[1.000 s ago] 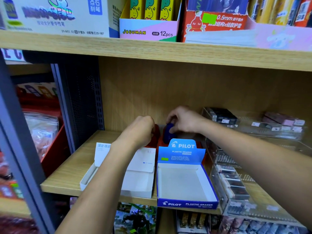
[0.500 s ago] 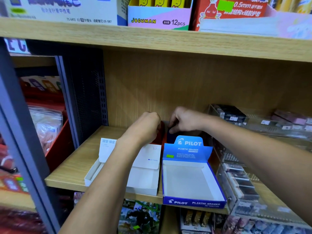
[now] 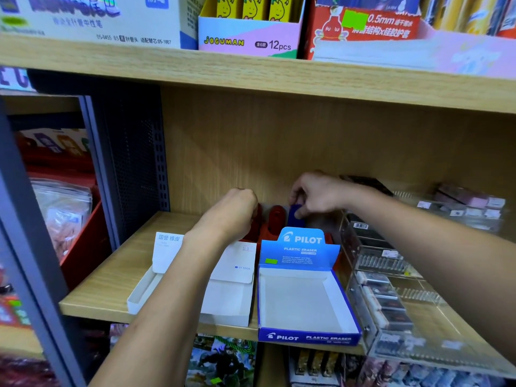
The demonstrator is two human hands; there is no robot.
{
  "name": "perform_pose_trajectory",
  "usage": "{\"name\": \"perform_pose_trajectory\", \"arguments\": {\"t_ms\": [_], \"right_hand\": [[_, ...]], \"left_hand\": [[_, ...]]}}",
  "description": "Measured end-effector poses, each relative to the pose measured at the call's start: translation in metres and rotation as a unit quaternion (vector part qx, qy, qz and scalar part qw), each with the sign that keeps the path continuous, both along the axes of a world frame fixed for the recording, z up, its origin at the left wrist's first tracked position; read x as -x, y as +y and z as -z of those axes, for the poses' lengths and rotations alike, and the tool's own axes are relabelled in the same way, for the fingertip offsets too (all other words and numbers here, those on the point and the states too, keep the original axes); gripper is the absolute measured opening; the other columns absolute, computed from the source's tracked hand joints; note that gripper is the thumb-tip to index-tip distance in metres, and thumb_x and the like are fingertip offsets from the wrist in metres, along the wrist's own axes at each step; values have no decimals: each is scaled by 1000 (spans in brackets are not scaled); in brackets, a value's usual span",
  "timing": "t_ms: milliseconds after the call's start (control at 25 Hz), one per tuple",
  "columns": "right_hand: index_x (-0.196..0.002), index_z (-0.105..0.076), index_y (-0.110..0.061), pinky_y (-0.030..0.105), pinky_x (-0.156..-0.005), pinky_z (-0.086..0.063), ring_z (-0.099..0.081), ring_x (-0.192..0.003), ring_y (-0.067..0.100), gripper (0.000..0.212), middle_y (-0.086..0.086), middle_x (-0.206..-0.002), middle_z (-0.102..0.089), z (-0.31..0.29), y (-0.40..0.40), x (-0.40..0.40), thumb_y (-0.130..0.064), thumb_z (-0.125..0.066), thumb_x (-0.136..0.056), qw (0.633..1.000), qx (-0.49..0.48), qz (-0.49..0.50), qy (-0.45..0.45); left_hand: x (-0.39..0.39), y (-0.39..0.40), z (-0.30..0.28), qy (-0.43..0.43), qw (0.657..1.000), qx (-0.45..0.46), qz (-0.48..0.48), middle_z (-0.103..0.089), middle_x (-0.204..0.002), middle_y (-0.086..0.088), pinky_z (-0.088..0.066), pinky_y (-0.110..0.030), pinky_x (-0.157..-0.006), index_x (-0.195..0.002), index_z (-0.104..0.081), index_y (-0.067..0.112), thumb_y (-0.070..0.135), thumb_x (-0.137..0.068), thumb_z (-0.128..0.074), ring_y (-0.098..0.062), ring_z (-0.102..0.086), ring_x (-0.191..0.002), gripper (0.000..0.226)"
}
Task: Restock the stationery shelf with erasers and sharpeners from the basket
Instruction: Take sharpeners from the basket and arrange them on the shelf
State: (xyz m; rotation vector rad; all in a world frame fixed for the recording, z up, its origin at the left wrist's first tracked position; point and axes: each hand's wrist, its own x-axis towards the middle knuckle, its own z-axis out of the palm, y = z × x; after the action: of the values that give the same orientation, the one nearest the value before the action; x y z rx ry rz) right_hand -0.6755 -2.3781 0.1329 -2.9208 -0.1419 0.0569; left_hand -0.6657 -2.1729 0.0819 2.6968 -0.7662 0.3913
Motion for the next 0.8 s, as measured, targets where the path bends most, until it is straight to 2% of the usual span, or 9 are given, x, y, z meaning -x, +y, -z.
{"name": "perform_pose_trajectory", "arguments": {"t_ms": [120,240,360,440,520,600,720,800], "right_hand": [[-105,-70,-17,19,-65,-47,-63,-84,12,31,-3,-96,-68,3,-10,6,-21,-84,-78,1000,-25,-8,-18],[-103,-71,-18,19,-67,-48,-62,-79,10,29,-7,-88,-67,1,-13,10,-20,-85,-77,1000,-11,-15,-18],[-102,-72,-17,19,-69,-49,-64,-83,12,30,-6,-90,-68,5,-10,9,-19,-86,-76,998,-44,-8,-36],[-104,-72,-16,16,-66,-47,-63,-82,10,29,-4,-92,-69,2,-7,8,-18,-84,-77,999,-28,-14,-24],[-103,-71,-19,15,-63,-44,-61,-80,5,28,-10,-88,-66,0,-8,9,-16,-84,-77,1000,-7,-12,-16],[-100,-72,-22,18,-67,-45,-61,-82,5,27,-13,-87,-65,0,-11,9,-16,-84,-76,1000,-25,-1,-13],[-101,-72,-23,24,-75,-50,-64,-86,10,29,-10,-89,-67,2,-11,8,-17,-85,-75,1000,-29,-3,-9],[-103,-71,-21,23,-74,-52,-65,-88,11,31,-8,-92,-67,2,-9,7,-18,-85,-76,1000,-12,-7,-12]], "left_hand": [[1,-2,0,-1,1000,-3,-5,-63,-98,-9,-59,-42,-72,-102,-69,10,5,-93,-59,-27,-63,-80,15],[0,-1,1,-2,1000,-4,-7,-63,-97,-9,-59,-42,-73,-101,-69,12,6,-92,-59,-28,-63,-80,14],[-1,-2,1,-4,1000,0,-5,-62,-95,-8,-59,-41,-73,-99,-69,13,6,-92,-59,-28,-62,-80,14],[-1,-2,2,-3,1000,-2,-4,-63,-93,-7,-59,-42,-73,-97,-69,13,6,-91,-59,-28,-62,-80,13],[-4,-1,3,-2,1000,1,-7,-63,-93,-7,-59,-41,-72,-96,-69,14,7,-91,-60,-27,-63,-80,13],[-3,-1,2,1,1000,-6,-5,-63,-93,-6,-59,-40,-72,-94,-68,15,9,-90,-60,-26,-62,-80,11],[4,-6,-3,-11,999,-31,-1,-61,-88,-3,-53,-36,-68,-88,-62,18,21,-94,-57,-24,-59,-80,9],[9,-10,-4,-23,999,-35,1,-53,-78,2,-42,-33,-63,-83,-56,19,34,-99,-52,-19,-53,-73,23]]}}
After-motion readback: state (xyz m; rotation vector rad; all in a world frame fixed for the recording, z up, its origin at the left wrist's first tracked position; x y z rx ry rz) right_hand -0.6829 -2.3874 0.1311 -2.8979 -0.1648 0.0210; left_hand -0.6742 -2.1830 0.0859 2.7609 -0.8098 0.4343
